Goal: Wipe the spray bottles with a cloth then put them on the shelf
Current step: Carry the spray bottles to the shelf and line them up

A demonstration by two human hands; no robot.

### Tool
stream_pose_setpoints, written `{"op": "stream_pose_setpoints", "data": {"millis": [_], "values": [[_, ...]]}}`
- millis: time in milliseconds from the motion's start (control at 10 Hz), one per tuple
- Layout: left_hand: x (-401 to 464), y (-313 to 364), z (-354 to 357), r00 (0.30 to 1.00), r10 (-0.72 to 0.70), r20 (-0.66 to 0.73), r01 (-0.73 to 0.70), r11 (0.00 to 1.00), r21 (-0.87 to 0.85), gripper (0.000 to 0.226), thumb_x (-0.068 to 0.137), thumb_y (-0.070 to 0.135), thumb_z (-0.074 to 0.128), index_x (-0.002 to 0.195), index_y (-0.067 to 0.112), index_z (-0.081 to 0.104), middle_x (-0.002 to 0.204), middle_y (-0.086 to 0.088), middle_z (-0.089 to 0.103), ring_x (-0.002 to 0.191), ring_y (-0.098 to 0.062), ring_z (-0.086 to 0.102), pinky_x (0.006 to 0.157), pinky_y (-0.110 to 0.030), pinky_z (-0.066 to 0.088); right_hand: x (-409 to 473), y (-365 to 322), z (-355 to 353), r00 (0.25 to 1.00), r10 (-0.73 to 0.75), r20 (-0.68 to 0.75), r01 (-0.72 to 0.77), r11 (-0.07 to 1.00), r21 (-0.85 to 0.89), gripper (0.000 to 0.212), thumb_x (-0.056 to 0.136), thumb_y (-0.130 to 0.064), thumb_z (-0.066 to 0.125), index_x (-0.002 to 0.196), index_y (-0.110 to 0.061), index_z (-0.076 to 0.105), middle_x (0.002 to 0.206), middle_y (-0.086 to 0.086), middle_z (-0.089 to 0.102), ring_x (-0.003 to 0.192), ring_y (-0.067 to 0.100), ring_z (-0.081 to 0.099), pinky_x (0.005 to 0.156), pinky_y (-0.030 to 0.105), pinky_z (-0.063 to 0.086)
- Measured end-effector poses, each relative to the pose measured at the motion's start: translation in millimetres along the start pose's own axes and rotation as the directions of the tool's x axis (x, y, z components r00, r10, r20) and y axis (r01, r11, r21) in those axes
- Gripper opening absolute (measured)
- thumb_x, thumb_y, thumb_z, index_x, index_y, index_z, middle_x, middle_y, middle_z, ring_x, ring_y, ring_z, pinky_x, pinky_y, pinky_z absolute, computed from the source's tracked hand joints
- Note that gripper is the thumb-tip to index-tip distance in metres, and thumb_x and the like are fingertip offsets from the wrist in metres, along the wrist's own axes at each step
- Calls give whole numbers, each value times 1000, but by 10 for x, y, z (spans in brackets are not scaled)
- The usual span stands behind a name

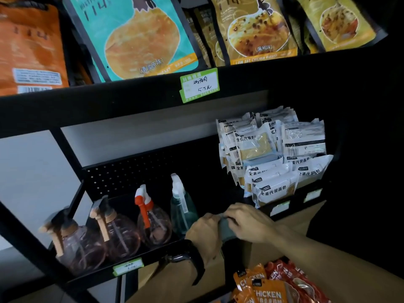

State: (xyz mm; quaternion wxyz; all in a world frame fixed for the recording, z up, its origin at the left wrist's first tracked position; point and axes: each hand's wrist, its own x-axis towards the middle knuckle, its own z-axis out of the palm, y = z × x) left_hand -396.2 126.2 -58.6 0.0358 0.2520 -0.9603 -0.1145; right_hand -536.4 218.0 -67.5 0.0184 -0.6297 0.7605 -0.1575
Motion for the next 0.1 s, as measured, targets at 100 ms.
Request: {"op": "stream_pose_setpoints", "data": {"millis": [100], "values": [[-92, 58, -92, 999, 19, -51, -21, 999, -25, 43, 101, 17, 45, 144, 19, 46, 144, -1, 50, 129, -19, 52, 104, -25, 39, 2, -47, -133, 999, 36, -11, -36, 999, -7, 35, 98, -23, 42, 126, -11, 62, 122, 4, 62, 115, 17, 54, 100, 29, 41]]}}
